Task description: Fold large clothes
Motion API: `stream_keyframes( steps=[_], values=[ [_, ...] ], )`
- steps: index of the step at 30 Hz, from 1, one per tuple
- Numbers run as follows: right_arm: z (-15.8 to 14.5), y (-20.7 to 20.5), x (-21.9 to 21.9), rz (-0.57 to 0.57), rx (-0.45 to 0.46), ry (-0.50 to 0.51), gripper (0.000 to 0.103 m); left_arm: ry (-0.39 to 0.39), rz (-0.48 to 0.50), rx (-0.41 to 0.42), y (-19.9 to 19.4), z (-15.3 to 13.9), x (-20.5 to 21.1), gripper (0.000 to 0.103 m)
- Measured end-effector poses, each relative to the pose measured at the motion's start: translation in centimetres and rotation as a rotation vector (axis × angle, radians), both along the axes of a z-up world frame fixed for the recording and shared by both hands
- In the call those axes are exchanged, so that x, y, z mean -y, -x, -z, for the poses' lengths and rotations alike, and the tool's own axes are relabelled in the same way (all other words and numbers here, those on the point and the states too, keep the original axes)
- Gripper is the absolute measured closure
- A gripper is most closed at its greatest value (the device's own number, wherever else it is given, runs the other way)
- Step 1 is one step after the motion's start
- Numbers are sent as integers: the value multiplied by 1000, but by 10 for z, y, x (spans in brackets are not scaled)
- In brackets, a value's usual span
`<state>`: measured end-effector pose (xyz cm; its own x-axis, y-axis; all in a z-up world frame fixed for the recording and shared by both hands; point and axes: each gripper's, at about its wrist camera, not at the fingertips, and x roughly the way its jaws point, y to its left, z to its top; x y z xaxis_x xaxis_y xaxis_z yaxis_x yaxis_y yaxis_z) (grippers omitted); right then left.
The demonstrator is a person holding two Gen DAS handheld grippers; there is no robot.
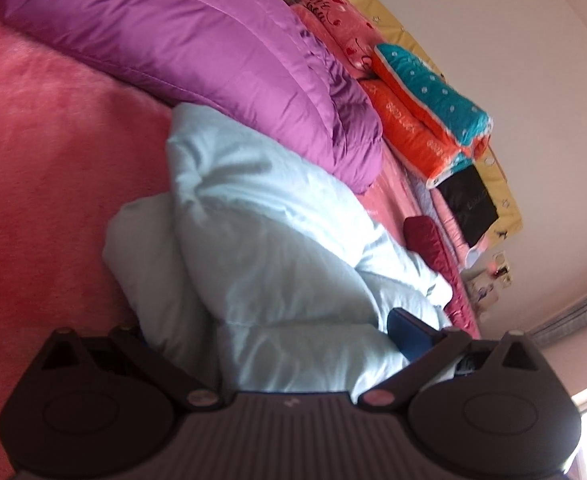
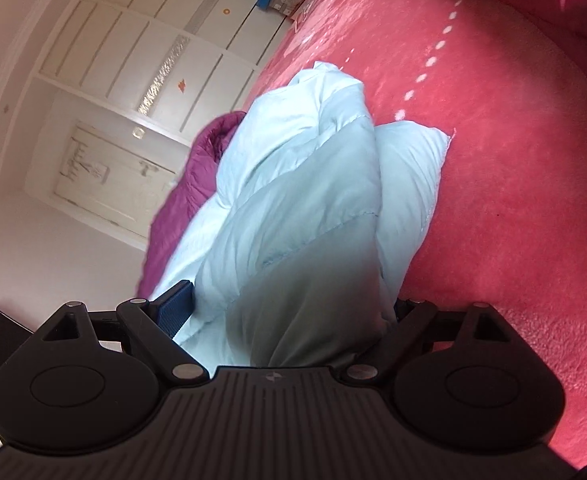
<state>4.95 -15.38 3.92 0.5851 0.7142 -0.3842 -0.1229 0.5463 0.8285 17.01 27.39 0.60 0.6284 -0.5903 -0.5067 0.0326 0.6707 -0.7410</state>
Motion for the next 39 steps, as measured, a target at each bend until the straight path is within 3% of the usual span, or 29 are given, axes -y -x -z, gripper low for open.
stream_keyframes(
  steps=[8,15,24,31,39],
  values=[
    [0,6,-5,14,25,66,0,-159,17,10,-1,-3,20,2],
    [-2,8,-24,37,90,190,0,-282,27,31,-2,-5,35,3],
    [-2,13,-26,65,146,234,0,-379,34,57,-2,-9,45,8],
    [-3,16,-43,85,193,370,0,-444,30,90,0,-7,56,9],
    [-4,14,-49,94,220,438,0,-531,-15,180,11,1,71,6]
  ],
)
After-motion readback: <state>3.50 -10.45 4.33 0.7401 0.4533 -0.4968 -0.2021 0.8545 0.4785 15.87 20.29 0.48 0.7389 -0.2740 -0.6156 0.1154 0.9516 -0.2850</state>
